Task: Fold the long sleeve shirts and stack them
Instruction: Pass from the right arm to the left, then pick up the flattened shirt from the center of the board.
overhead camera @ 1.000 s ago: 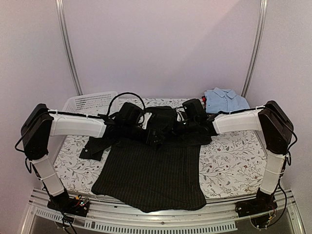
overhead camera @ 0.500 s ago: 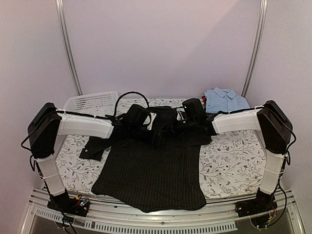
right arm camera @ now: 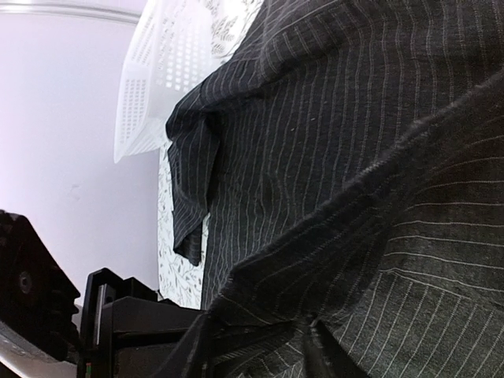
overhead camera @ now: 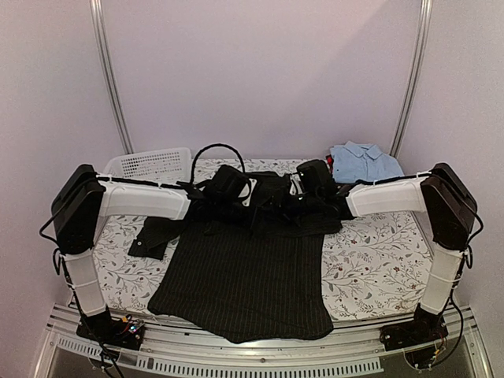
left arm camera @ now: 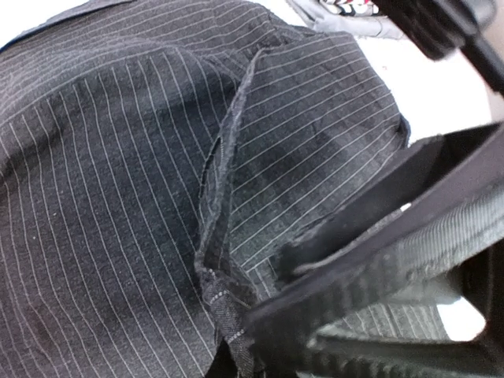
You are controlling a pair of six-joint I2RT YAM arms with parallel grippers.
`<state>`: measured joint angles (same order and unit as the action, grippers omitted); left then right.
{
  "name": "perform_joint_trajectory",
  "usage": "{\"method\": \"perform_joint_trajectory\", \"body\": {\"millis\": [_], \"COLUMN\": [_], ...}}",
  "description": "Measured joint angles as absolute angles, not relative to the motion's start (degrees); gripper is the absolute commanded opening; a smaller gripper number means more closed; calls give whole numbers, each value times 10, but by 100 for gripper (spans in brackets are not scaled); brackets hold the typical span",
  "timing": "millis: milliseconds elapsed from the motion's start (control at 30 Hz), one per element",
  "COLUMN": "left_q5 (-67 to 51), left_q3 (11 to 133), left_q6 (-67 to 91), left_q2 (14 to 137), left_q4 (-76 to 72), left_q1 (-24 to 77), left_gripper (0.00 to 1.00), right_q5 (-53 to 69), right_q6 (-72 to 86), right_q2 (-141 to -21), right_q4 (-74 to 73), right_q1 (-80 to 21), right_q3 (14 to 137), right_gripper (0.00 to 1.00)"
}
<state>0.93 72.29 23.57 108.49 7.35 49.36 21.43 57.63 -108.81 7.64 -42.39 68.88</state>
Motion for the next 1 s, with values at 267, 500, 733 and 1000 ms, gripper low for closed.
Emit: {"method": "perform_joint_trajectory", "body": {"millis": [267, 500, 733, 1000], "left_q5": [-23, -77, -133, -160], "left_q3": [785, 841, 902, 918], "left_q6": [236, 224, 221, 226], "left_q2": [1075, 1028, 990, 986], "left_q4": [115, 149, 177, 220], "left_q1": [470, 426, 397, 346], "left_gripper": [0, 0, 0, 0], "right_q5": [101, -6, -56, -78], "right_q6": [507, 468, 453, 475], "right_q2": [-968, -833, -784, -785], "right_q4": [-14, -85, -148, -221], "right_q1": [-425, -425, -428, -515], "right_q3": [636, 545, 490, 483], "right_gripper": [58, 58, 58, 50]}}
